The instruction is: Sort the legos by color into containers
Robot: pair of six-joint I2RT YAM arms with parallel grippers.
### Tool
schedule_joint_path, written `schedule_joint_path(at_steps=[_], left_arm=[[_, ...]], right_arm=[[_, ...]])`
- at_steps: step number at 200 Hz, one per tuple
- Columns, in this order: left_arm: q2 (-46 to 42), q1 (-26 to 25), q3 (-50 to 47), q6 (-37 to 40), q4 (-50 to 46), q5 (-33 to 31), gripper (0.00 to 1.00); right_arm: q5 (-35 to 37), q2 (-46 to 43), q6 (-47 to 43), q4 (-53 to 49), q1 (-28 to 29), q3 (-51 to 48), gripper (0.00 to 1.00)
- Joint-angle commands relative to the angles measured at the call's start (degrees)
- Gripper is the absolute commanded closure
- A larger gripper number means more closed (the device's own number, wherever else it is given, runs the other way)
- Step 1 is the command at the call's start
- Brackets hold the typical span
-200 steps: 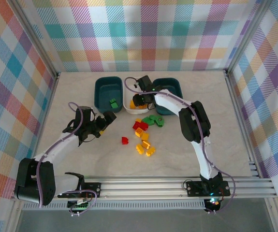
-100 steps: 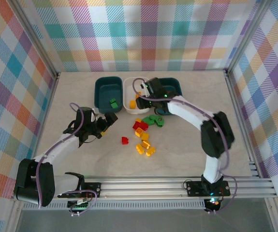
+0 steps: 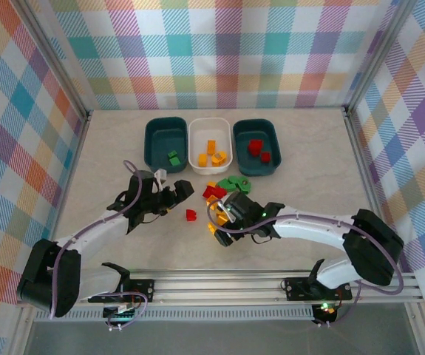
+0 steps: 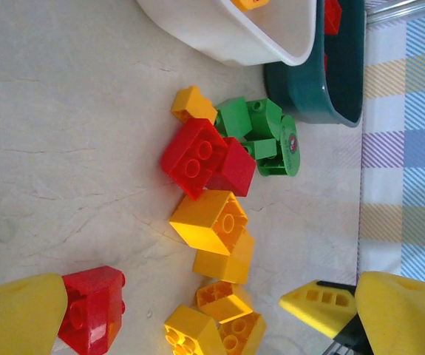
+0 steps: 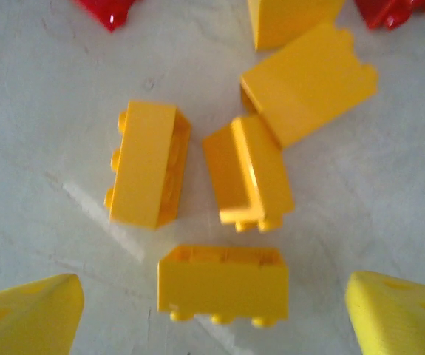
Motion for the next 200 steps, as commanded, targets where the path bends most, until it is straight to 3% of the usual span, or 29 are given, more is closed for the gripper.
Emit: schedule_joint_path(at_steps=[1, 34, 113, 182, 200], left_arm=[[0.7, -1.6, -0.2, 0.2, 4.9, -0.6, 0.0], [3.7, -3.6, 0.7, -0.4, 6.1, -0.2, 0.0], [0.7, -3.8, 2.1, 2.7, 0.6, -2.6, 0.0], [2.0, -3.8, 3.0, 3.1, 0.7, -2.6, 0.0], [2.3, -3.8, 3.3, 3.2, 0.8, -2.5, 0.0]], right_arm=[[1.1, -0.8, 1.2, -0.5, 0.8, -0.4, 0.05], [0.9, 2.5, 0.8, 0.0, 1.4, 0.0, 0.07], [4.1, 9.6, 0.0, 3.6, 1.9, 0.4, 0.27], [7.3, 5.8, -0.1, 3.5, 3.1, -1.2, 0.48], [8.2, 4.6, 0.3, 2.9, 3.0, -1.3, 0.49]])
